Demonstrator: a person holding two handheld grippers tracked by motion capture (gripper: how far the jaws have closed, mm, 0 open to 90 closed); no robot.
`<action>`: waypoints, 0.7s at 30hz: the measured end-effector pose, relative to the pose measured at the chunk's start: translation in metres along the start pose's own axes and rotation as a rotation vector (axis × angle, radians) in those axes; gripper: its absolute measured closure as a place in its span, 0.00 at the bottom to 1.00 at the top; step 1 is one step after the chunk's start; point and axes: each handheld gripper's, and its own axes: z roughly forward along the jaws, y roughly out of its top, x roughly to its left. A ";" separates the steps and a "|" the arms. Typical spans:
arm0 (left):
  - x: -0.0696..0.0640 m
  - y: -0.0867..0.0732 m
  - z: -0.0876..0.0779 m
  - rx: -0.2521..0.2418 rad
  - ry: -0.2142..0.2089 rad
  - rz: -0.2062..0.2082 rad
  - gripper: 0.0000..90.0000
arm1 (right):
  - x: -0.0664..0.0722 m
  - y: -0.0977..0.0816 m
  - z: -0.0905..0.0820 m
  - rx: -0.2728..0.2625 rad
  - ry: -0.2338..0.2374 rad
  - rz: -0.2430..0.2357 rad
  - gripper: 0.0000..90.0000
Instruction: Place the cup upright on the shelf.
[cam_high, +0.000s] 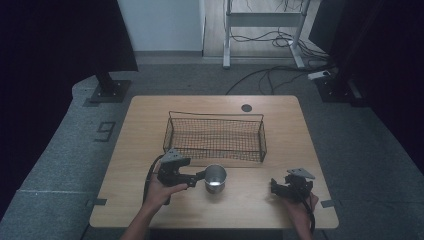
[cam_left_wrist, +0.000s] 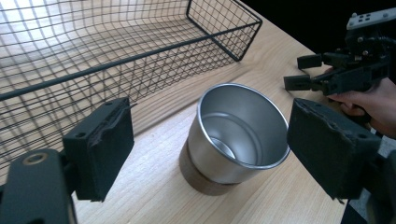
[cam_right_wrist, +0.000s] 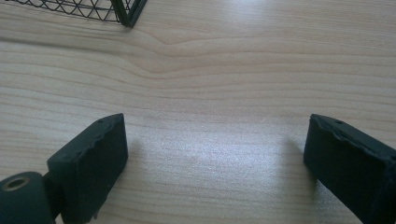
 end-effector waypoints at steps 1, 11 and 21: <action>-0.001 0.000 0.001 0.002 -0.003 0.004 0.17 | 0.000 0.000 0.000 0.000 0.000 0.000 0.07; -0.010 -0.001 0.016 0.036 -0.005 0.042 0.15 | 0.000 0.000 0.000 0.000 0.000 0.000 0.07; -0.018 -0.005 0.029 0.066 -0.008 0.049 0.10 | 0.000 0.000 0.000 0.000 -0.001 0.000 0.07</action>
